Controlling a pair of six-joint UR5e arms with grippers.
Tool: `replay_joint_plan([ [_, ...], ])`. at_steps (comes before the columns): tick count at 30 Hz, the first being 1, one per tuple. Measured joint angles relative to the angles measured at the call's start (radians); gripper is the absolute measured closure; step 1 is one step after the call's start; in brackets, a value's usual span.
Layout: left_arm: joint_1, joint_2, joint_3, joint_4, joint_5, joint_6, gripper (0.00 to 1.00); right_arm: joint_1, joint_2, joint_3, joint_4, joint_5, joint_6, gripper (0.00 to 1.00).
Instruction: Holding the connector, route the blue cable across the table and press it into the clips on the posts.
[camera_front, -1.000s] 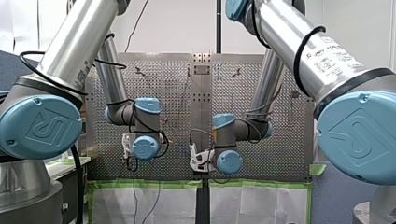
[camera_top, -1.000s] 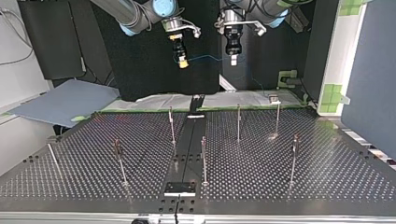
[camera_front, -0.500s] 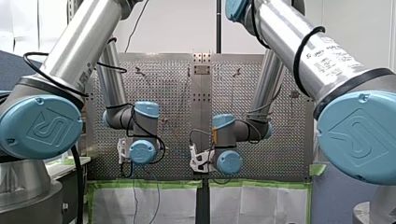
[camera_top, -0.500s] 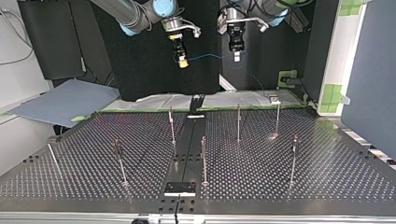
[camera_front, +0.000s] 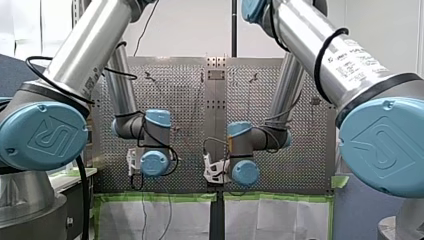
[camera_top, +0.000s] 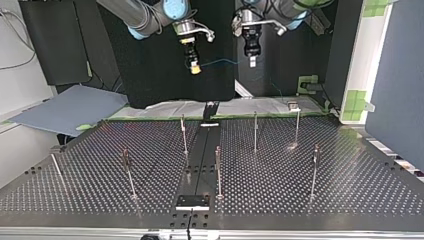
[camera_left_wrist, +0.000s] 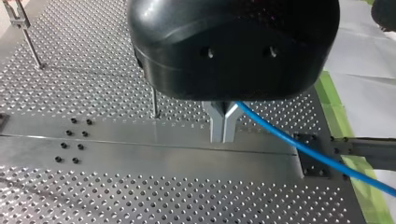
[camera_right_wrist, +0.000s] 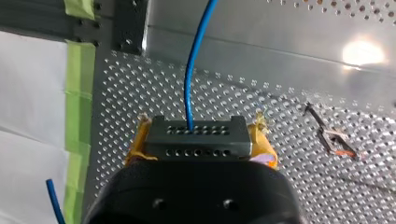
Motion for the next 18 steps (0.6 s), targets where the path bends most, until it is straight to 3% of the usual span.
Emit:
replay_joint_plan([
  [5, 0.007, 0.029, 0.040, -0.034, -0.007, -0.010, 1.00, -0.011, -0.036, -0.036, 0.036, 0.002, 0.025, 1.00],
  [13, 0.038, 0.092, 0.058, -0.098, -0.056, 0.001, 1.00, -0.024, -0.108, -0.108, 0.108, -0.059, 0.095, 1.00],
  [18, 0.064, 0.134, 0.071, -0.139, -0.097, 0.029, 1.00, -0.027, -0.153, -0.153, 0.153, -0.103, 0.117, 1.00],
])
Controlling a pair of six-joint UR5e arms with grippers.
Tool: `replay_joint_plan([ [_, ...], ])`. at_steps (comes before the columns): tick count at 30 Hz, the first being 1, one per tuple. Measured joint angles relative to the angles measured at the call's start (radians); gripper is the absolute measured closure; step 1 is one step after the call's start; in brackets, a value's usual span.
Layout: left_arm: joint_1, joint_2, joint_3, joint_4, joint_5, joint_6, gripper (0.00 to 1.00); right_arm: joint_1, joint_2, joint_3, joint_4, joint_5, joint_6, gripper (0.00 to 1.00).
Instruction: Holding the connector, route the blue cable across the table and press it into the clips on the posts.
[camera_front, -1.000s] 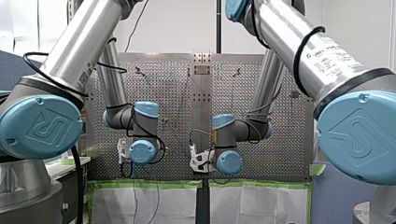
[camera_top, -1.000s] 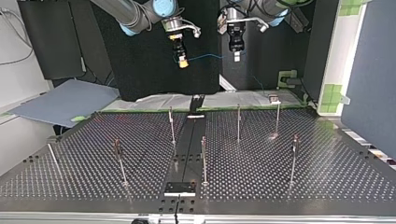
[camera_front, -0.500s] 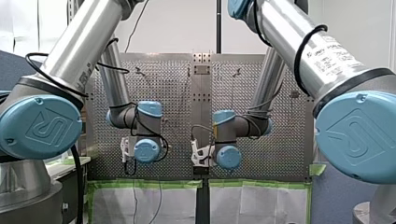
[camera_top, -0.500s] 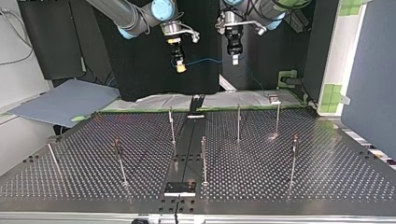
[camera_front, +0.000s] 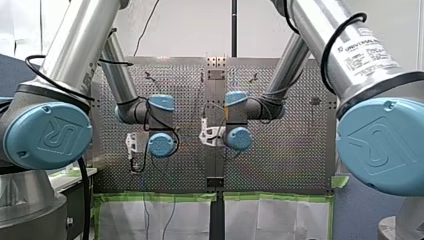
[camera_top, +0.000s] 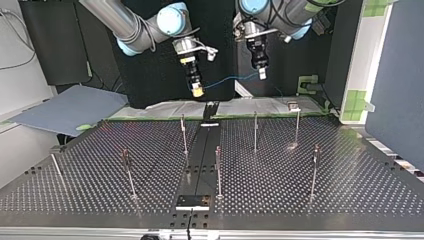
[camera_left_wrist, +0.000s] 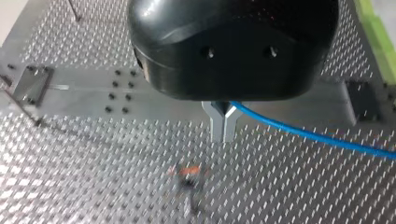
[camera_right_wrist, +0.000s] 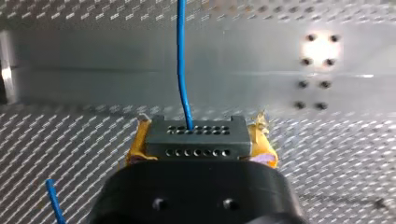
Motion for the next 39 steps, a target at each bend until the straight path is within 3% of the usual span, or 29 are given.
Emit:
replay_joint_plan([
  [5, 0.036, 0.039, 0.007, -0.039, -0.027, 0.009, 1.00, 0.001, -0.042, -0.040, 0.042, -0.041, 0.008, 1.00],
  [12, 0.095, 0.098, 0.016, -0.098, -0.011, 0.004, 1.00, 0.013, -0.102, -0.097, 0.102, -0.094, 0.004, 1.00],
  [19, 0.134, 0.155, 0.054, -0.155, -0.007, -0.015, 1.00, 0.021, -0.152, -0.117, 0.157, -0.105, 0.009, 1.00],
  [27, 0.144, 0.223, 0.085, -0.222, -0.007, -0.046, 1.00, 0.027, -0.116, -0.138, 0.229, -0.109, 0.009, 1.00],
  [39, 0.146, 0.330, 0.085, -0.289, 0.021, -0.049, 1.00, 0.056, -0.087, -0.229, 0.270, -0.128, 0.011, 1.00],
])
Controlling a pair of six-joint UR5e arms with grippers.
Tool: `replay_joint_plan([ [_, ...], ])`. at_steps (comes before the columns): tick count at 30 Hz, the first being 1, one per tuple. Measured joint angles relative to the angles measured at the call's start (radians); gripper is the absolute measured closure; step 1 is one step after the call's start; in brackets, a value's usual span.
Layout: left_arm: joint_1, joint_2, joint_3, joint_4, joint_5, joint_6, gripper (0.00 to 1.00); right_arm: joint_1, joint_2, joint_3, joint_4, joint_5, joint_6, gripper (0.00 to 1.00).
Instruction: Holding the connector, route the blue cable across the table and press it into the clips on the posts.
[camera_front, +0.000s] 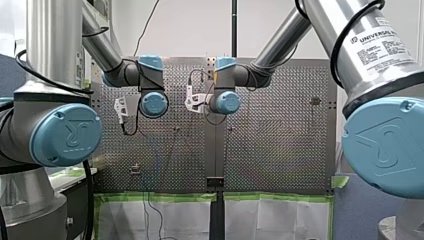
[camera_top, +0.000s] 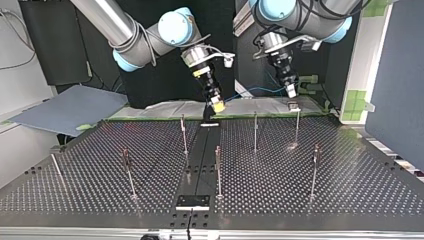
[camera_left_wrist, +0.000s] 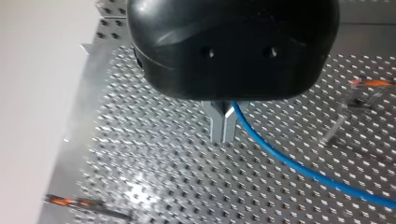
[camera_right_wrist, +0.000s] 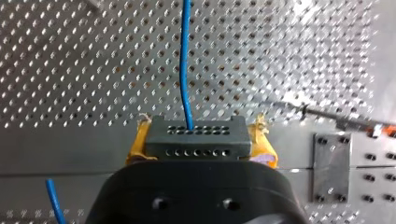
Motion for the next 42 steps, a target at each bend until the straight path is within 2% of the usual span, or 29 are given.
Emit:
replay_joint_plan([
  [6, 0.014, 0.053, 0.007, 0.011, 0.011, 0.000, 1.00, 0.017, 0.003, -0.048, 0.035, -0.005, 0.007, 1.00],
  [11, 0.033, 0.093, 0.033, 0.006, 0.006, 0.003, 1.00, 0.023, 0.005, -0.089, 0.067, -0.009, 0.009, 1.00],
  [24, 0.081, 0.090, 0.080, 0.006, 0.016, 0.007, 1.00, 0.025, 0.010, -0.203, 0.158, -0.021, 0.017, 1.00],
  [34, 0.160, 0.089, 0.099, 0.002, 0.086, 0.001, 1.00, 0.024, 0.016, -0.290, 0.200, -0.026, 0.018, 1.00],
  [42, 0.224, 0.085, 0.138, -0.009, 0.156, -0.003, 1.00, 0.038, 0.059, -0.358, 0.241, -0.040, 0.017, 1.00],
])
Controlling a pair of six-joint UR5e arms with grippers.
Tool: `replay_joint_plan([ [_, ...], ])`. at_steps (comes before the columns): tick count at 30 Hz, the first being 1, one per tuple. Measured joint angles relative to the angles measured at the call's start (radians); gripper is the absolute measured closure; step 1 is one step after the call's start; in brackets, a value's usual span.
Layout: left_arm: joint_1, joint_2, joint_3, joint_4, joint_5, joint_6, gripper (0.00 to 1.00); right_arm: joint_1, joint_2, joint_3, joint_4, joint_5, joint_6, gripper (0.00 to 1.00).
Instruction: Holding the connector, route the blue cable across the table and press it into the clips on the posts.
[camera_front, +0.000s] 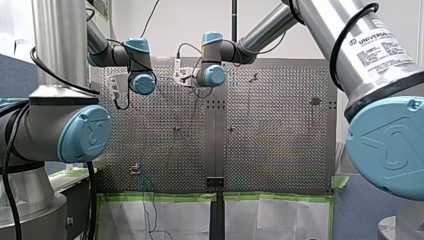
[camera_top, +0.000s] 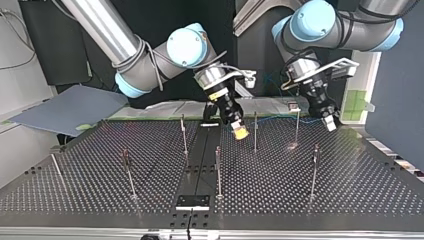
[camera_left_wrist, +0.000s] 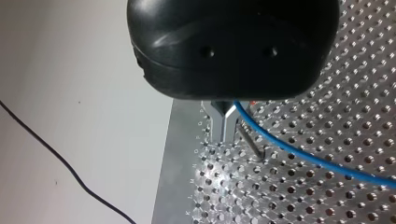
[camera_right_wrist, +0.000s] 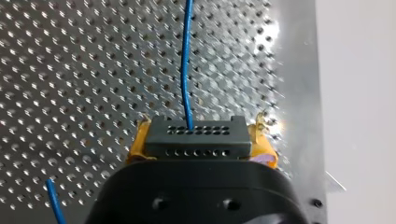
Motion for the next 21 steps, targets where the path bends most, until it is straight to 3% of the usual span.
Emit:
replay_joint_plan([
  [8, 0.022, -0.026, 0.032, -0.019, 0.062, -0.003, 1.00, 0.010, 0.057, -0.071, 0.028, -0.001, 0.001, 1.00],
  [15, 0.036, -0.080, 0.087, -0.020, 0.077, -0.014, 1.00, 0.010, 0.086, -0.134, 0.048, -0.001, 0.001, 1.00],
  [21, 0.055, -0.091, 0.109, -0.028, 0.084, -0.021, 1.00, 0.009, 0.117, -0.185, 0.079, -0.002, 0.001, 1.00],
])
